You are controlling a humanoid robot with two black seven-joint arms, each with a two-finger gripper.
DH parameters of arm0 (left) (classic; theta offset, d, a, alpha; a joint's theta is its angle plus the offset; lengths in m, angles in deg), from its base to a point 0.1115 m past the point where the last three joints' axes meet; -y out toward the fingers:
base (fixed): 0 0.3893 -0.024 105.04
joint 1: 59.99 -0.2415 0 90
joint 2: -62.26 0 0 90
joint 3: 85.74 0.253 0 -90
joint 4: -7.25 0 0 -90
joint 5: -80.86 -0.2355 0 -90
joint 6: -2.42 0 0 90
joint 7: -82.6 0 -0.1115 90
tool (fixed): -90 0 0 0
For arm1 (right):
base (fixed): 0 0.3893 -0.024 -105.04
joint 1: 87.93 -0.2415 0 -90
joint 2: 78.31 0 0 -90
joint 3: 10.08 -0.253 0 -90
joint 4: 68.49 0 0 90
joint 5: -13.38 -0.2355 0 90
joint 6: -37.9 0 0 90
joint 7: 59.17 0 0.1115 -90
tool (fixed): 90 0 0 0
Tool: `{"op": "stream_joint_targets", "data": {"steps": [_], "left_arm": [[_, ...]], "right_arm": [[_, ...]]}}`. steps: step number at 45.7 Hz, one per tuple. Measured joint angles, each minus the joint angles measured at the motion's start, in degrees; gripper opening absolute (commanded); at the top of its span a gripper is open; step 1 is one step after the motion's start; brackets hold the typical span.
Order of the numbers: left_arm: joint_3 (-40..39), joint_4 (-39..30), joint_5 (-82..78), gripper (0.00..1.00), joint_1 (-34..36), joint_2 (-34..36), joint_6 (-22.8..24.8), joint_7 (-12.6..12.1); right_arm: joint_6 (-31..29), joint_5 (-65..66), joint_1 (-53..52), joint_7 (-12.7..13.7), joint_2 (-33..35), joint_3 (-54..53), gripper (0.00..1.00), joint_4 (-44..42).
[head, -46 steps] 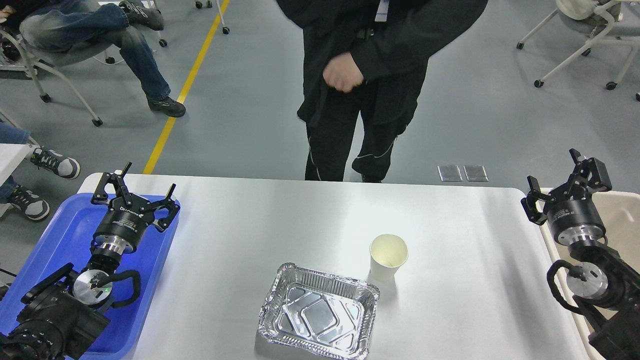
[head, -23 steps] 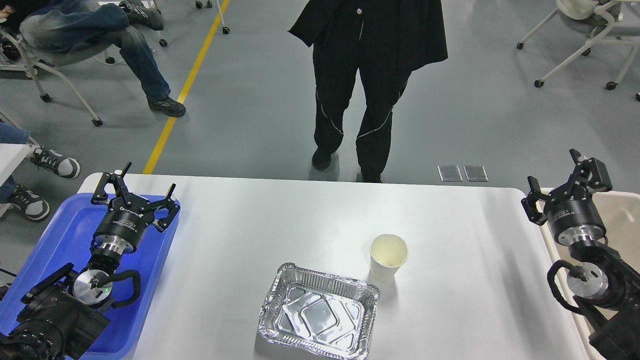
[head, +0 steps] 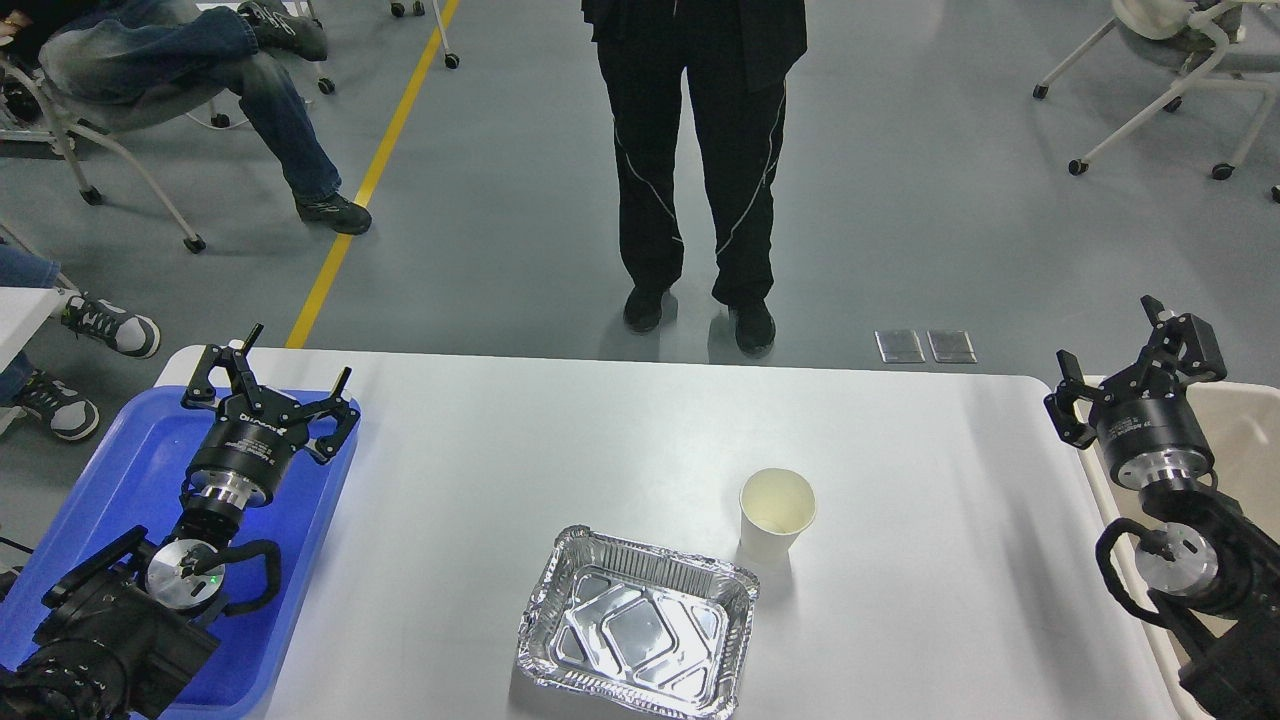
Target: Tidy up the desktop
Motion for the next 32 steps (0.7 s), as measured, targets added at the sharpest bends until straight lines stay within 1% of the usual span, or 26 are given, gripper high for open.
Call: {"op": "stream_joint_targets", "data": {"steps": [32], "left_arm": [[0.0, 0.0, 0.0, 1.00, 0.0, 0.0, 0.0, 0.0]], "right_arm": [[0.3, 0.0, -0.5, 0.0, 0.1, 0.1, 1.00, 0.0]]}}
